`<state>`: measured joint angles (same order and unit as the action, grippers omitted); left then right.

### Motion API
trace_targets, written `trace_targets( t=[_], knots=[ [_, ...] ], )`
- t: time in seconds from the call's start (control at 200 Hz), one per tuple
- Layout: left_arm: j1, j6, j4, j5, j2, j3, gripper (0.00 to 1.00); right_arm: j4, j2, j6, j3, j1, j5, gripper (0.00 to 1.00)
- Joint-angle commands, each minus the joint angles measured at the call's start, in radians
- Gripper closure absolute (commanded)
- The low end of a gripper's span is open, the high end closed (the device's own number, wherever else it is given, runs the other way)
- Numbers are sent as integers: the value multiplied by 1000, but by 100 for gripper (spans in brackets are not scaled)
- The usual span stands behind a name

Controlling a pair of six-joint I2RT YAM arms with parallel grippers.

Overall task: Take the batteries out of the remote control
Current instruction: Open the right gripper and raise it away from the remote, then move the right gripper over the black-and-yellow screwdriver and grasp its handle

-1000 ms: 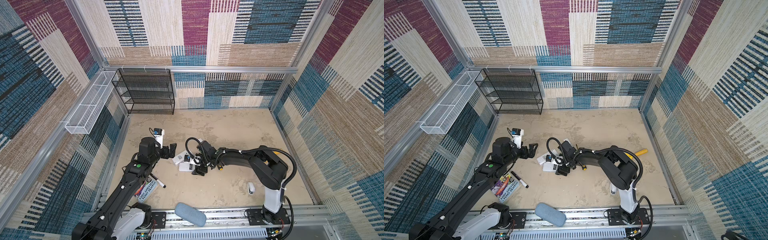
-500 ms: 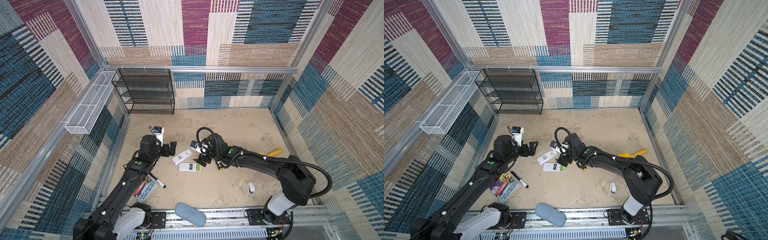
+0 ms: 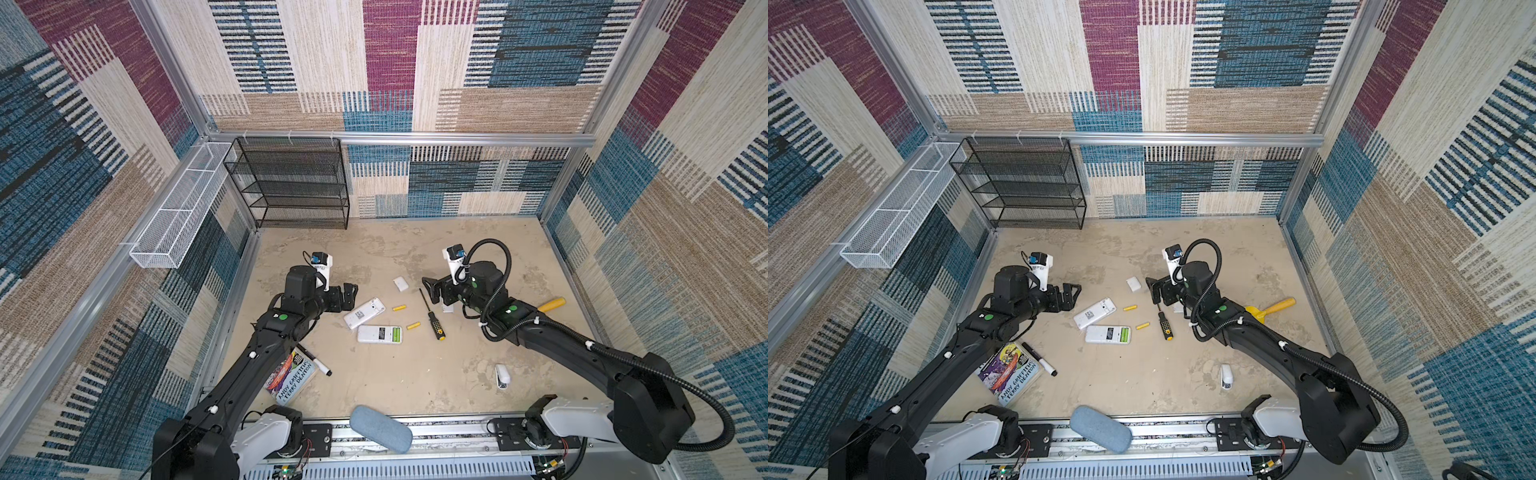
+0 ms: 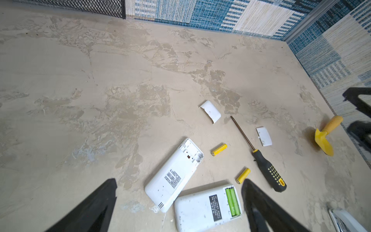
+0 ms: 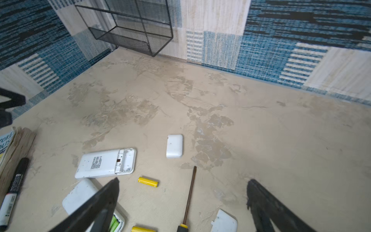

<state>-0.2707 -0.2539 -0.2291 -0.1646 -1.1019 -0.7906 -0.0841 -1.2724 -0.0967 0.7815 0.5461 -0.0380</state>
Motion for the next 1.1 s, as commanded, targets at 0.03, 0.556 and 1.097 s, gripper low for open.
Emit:
trace_targets(
  t=[0.03, 0.556, 1.097],
  knots=[
    [1, -25, -42, -44, -32, -35, 1, 72, 5, -92, -14, -11, -53, 0],
    [-1, -71, -73, -73, -113, -92, 1, 233, -217, -169, -62, 97, 43, 34],
    [-1, -82, -79, -92, -124, -97, 1, 219, -290, -224, -86, 127, -23, 65]
  ],
)
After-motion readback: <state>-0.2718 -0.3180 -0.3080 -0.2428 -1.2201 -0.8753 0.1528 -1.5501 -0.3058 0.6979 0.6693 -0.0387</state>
